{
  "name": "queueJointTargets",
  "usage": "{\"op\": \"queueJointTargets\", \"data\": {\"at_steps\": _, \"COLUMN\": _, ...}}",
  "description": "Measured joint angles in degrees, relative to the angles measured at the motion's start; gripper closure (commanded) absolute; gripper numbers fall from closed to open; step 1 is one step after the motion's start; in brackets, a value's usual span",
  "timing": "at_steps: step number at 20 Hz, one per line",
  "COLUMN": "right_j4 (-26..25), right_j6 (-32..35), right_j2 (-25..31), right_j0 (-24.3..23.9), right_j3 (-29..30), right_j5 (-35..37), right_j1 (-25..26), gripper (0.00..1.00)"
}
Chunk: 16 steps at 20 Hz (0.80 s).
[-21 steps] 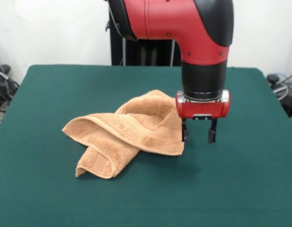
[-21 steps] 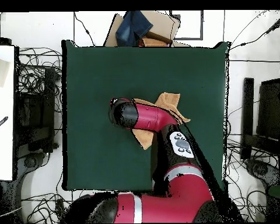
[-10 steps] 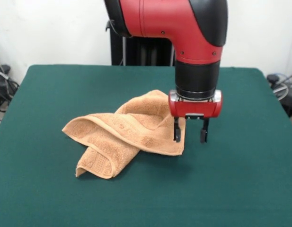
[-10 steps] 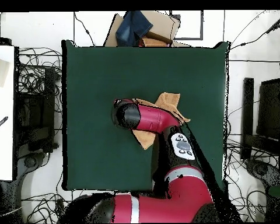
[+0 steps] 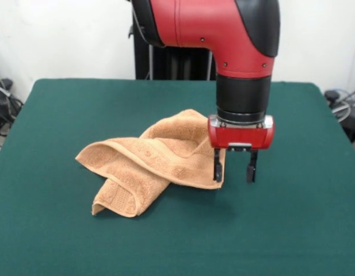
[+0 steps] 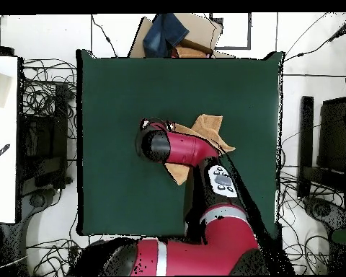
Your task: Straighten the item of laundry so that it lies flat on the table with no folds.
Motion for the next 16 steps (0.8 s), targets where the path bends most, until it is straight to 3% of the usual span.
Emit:
{"op": "queueJointTargets", "data": {"at_steps": 10, "right_j4": 0.0, "right_j6": 0.0, "right_j2": -0.8, "right_j0": 3.2, "right_j3": 0.1, "right_j5": -1.1, "right_j1": 0.1, "gripper": 0.0}}
{"op": "queueJointTargets", "data": {"at_steps": 16, "right_j4": 0.0, "right_j6": 0.0, "right_j2": -1.3, "right_j0": 2.6, "right_j3": 0.1, "right_j5": -1.1, "right_j1": 0.0, "gripper": 0.0}}
